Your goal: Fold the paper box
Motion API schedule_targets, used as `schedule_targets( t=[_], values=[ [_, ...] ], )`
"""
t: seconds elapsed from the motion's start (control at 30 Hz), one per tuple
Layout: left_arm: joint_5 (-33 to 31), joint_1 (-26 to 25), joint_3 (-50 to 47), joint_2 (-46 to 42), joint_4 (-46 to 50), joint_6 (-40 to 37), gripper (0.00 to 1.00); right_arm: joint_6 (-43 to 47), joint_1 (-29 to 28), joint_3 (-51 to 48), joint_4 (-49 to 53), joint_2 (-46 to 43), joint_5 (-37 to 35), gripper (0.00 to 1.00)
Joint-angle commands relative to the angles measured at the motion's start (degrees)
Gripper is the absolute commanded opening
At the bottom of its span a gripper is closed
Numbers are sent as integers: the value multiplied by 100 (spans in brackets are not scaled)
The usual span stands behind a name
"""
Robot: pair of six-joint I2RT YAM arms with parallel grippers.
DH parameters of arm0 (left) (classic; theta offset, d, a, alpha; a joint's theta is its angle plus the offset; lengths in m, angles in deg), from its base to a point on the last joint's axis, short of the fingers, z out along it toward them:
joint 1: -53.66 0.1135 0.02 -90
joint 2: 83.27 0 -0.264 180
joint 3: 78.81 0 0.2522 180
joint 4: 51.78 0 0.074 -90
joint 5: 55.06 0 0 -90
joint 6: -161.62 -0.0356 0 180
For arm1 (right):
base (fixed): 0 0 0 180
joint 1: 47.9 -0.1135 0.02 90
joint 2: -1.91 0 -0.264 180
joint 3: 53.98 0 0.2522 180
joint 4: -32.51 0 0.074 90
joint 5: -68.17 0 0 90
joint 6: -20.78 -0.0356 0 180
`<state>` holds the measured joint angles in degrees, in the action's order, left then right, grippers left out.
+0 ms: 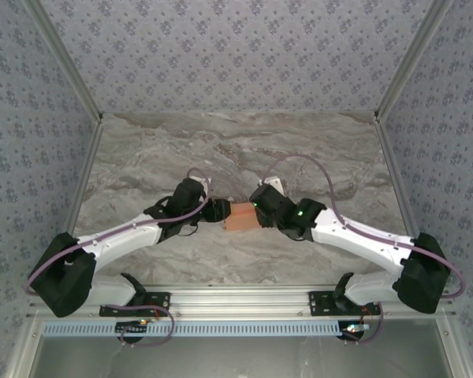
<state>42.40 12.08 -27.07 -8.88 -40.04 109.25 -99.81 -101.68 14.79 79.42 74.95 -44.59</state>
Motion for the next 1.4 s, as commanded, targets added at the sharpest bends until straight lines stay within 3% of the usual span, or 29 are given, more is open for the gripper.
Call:
schedule_targets(
  t=[0.0, 0.33, 0.5, 0.9, 1.2, 1.37],
  values=[
    [-147, -69, -54, 202, 510, -61, 54, 129, 50, 285, 316, -236, 318, 46],
    [-217, -86, 22, 212, 598, -125, 54, 370, 1547, 360, -201, 224, 2173, 49],
    [-236, -92, -2, 216, 607, -134, 54, 430, 1950, 21, -486, 404, 2671, 48],
    [-236, -94, -322, 254, 319, 34, 55, -12, 2064, -1401, -1101, 225, 2868, 40],
    [-131, -95, -347, 149, 88, 148, 50, 75, 2059, -1328, -1145, 110, 2917, 36],
    [-154, -94, -39, 50, 209, 96, 54, 106, 2048, -1046, -1124, 31, 3103, 37]
  ],
)
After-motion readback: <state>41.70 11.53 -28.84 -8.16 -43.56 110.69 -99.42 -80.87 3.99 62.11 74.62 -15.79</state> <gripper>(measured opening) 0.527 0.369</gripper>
